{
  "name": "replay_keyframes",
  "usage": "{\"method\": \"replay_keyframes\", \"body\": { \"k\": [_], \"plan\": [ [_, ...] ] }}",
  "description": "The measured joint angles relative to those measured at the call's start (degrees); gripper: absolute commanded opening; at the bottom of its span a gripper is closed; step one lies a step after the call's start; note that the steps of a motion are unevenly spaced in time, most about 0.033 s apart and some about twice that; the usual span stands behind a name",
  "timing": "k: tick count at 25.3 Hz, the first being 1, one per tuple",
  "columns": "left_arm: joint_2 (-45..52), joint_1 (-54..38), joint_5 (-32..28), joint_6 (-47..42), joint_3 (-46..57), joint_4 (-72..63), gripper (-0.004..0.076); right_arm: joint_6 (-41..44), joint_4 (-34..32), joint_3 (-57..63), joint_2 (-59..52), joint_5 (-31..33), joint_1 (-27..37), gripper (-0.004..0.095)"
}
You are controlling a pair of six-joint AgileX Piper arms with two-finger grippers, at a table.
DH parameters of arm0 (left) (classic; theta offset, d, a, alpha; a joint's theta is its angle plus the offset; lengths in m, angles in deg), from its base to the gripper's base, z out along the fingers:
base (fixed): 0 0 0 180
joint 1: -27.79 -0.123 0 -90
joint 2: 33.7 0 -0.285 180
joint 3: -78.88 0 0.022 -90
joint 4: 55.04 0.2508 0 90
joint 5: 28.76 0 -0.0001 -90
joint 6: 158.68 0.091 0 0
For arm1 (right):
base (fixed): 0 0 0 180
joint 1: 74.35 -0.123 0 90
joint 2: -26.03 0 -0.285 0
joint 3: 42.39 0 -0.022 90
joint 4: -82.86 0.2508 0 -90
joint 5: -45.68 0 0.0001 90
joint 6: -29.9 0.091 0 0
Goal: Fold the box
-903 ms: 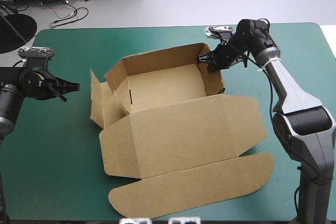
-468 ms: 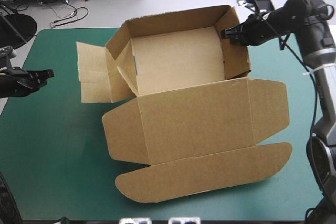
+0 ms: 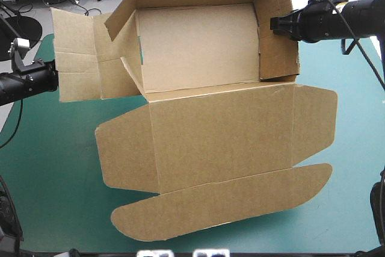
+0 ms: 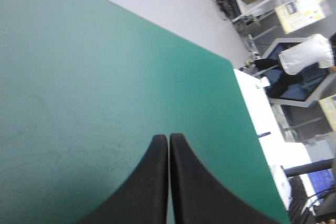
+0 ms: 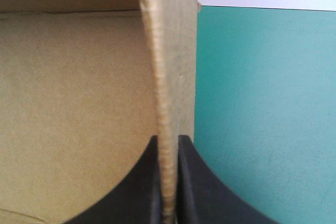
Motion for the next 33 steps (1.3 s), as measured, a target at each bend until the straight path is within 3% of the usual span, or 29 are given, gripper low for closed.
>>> {"method": "replay_keyframes", "body": {
  "k": [12,21,25,33],
  "plan": [
    [3.7,8.1,0.5,1.4,0.0,-6.2,-0.0003,0.7,0.9,0.0,0.0,0.0,0.0,-0.0014],
    [9.9,8.6,0.9,1.4,0.0,-6.4,-0.0003,1.3,-1.4,0.9,2.2,-0.2,-1.1,-0.0015],
    [12.0,8.7,1.2,1.2,0.0,-6.5,-0.0003,1.5,-2.7,5.0,2.2,-4.1,-4.6,-0.0015],
    [12.3,10.0,1.1,0.1,0.0,-5.8,-0.0010,1.3,-2.4,9.0,2.4,-8.4,-5.4,-0.0015]
  ]
}}
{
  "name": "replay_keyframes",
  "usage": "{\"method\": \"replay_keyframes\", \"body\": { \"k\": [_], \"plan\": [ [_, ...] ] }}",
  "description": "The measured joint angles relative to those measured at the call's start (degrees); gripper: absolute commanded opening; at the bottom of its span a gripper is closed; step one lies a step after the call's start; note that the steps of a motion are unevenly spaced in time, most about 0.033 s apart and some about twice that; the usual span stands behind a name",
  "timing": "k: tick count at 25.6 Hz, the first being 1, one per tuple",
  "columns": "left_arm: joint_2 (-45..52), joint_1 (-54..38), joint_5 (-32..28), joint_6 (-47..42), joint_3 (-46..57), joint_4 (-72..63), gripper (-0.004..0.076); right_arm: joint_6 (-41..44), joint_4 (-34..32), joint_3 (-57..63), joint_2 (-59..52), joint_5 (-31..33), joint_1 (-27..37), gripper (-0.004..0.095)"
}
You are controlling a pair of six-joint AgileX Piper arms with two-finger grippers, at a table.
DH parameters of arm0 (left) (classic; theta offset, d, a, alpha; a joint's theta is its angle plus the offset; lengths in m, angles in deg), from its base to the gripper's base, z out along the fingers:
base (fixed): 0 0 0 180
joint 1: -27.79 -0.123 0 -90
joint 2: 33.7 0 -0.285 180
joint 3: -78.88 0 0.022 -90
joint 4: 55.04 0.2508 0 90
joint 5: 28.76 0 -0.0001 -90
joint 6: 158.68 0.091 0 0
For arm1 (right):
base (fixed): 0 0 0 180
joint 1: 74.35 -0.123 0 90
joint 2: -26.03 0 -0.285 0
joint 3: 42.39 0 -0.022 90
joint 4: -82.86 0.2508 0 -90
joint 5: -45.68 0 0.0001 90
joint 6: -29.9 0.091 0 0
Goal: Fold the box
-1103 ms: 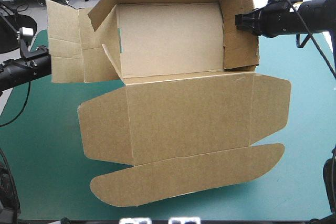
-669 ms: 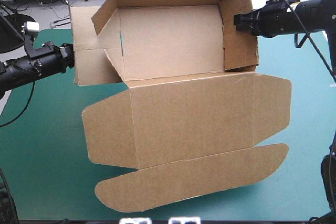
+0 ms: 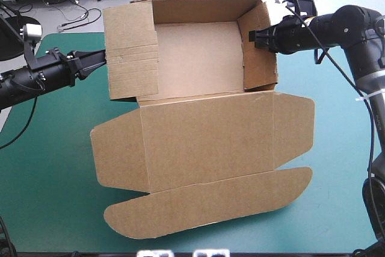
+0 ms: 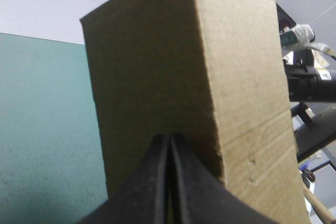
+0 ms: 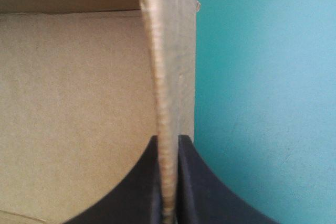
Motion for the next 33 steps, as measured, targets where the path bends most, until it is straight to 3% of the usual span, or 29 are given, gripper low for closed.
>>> {"method": "replay_keyframes", "body": {
  "k": [12,16,22,33],
  "plan": [
    [0.0,5.8,0.1,0.0,0.0,5.3,0.0006,-0.4,-4.5,0.0,1.4,-3.1,-5.0,-0.0015],
    [0.0,6.3,0.2,0.0,0.0,6.6,0.0104,-0.3,-5.4,0.0,2.0,-3.1,-5.3,-0.0015],
    [0.0,6.3,0.1,-0.3,0.0,7.5,0.0322,-0.2,-6.0,0.0,2.4,-3.3,-5.3,-0.0015],
    [0.0,6.5,0.1,-2.5,0.0,9.4,0.0344,-0.6,-4.5,0.0,5.4,-5.6,-5.4,-0.0014]
  ]
}}
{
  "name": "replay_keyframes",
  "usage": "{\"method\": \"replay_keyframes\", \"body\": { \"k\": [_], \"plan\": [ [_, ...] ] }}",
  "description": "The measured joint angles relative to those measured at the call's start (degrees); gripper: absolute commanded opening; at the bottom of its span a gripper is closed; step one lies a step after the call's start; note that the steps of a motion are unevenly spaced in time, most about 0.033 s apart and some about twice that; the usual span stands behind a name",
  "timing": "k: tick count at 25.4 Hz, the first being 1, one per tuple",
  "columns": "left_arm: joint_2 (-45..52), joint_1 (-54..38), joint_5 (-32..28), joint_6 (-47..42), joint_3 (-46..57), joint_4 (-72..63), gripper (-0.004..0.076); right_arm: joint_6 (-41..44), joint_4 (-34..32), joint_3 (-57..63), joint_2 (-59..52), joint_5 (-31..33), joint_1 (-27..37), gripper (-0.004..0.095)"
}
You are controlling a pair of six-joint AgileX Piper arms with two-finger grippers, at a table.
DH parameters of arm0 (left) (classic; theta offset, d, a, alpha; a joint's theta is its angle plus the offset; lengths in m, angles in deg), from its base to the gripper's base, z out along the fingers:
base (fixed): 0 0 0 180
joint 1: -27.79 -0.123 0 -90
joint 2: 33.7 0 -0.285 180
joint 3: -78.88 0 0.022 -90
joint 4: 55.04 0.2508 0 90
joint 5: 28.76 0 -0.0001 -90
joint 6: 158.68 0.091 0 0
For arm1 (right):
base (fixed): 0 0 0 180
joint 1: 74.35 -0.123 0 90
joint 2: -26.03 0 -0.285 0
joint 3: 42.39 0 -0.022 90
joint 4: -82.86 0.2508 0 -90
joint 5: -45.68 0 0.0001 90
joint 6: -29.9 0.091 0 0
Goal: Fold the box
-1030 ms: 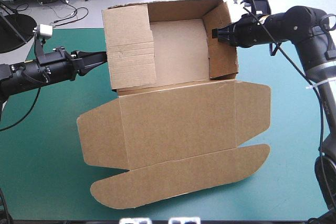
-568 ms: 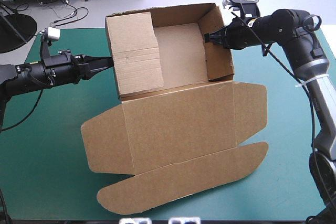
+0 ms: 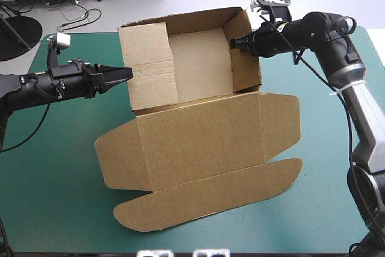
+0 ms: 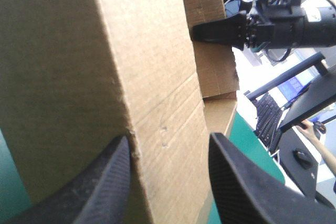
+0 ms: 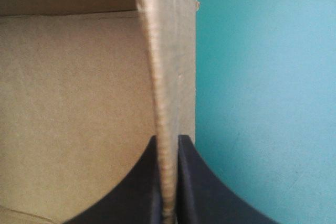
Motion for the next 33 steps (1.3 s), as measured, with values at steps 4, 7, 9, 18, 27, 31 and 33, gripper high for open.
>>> {"method": "replay_keyframes", "body": {
  "k": [4,7,9,18,27,31,33],
  "plan": [
    [0.0,0.0,0.1,-2.9,0.0,8.1,0.0343,-1.4,2.7,0.0,0.0,-0.5,-0.7,-0.0014],
    [0.0,0.0,-1.9,-3.6,0.0,11.0,0.0343,-1.6,1.6,0.0,0.0,-0.7,-3.0,-0.0014],
    [0.0,0.0,-3.1,-4.3,0.0,12.7,0.0340,-0.8,-1.9,0.0,0.0,-1.7,-5.4,-0.0014],
    [0.0,0.0,-6.1,-11.7,0.0,24.6,0.0153,2.7,-9.0,0.0,0.0,-0.9,-11.5,-0.0014],
    [0.0,0.9,-5.6,-12.8,0.0,32.8,-0.0010,6.8,-12.5,0.0,0.0,4.2,-13.6,-0.0015],
    [0.0,5.0,-5.8,-14.4,0.0,36.9,-0.0010,9.8,-14.6,0.0,0.0,7.0,-13.7,-0.0015],
    [0.0,8.3,-6.8,-15.7,0.0,39.4,-0.0010,11.4,-16.2,0.0,0.0,9.1,-13.7,-0.0015]
  ]
}}
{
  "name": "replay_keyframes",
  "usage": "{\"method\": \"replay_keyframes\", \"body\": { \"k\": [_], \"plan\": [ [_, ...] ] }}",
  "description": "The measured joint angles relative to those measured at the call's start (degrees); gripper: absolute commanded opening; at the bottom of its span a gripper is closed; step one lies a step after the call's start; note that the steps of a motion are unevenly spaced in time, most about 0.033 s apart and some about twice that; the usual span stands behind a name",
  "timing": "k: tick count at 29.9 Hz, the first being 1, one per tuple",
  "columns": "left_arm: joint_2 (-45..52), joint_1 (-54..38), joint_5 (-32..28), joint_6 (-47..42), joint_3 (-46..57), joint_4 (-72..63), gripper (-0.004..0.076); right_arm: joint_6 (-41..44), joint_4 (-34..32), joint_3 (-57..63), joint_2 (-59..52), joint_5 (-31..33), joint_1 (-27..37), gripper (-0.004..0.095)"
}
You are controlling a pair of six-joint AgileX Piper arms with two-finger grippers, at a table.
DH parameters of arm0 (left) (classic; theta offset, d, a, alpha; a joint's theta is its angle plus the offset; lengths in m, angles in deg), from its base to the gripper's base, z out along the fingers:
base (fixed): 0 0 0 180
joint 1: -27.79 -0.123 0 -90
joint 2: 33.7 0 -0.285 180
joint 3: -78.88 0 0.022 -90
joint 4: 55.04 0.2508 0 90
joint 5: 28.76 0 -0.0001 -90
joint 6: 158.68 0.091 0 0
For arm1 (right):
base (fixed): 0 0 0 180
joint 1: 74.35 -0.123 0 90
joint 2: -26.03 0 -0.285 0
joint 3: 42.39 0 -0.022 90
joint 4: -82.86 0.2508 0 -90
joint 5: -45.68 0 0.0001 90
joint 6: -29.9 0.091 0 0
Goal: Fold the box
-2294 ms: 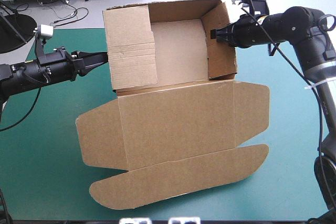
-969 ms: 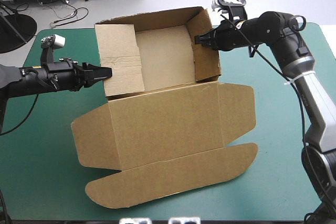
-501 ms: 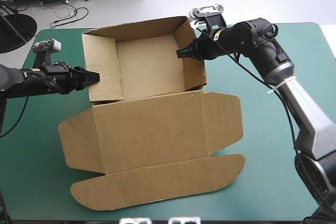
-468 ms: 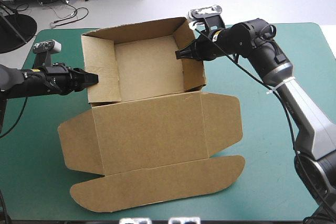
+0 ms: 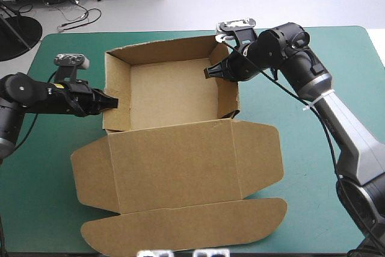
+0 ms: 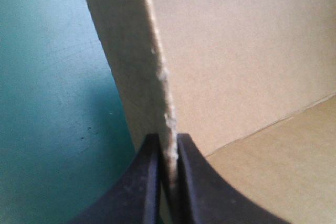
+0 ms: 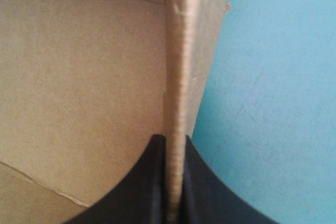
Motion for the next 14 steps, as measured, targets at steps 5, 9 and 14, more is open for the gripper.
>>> {"method": "replay_keyframes", "body": {
  "k": [5,9,14],
  "plan": [
    [-0.9,10.4,-3.3,-7.6,0.0,9.1,-0.0010,3.4,-4.9,0.1,1.0,4.2,0.0,-0.0015],
    [-4.3,15.6,-3.8,-14.0,0.0,15.8,-0.0009,5.1,-6.0,3.5,2.3,4.5,0.1,-0.0015],
    [-10.4,18.5,-3.3,-16.6,0.0,17.5,-0.0009,8.3,-7.9,12.8,3.7,2.9,0.1,-0.0015]
  ]
}}
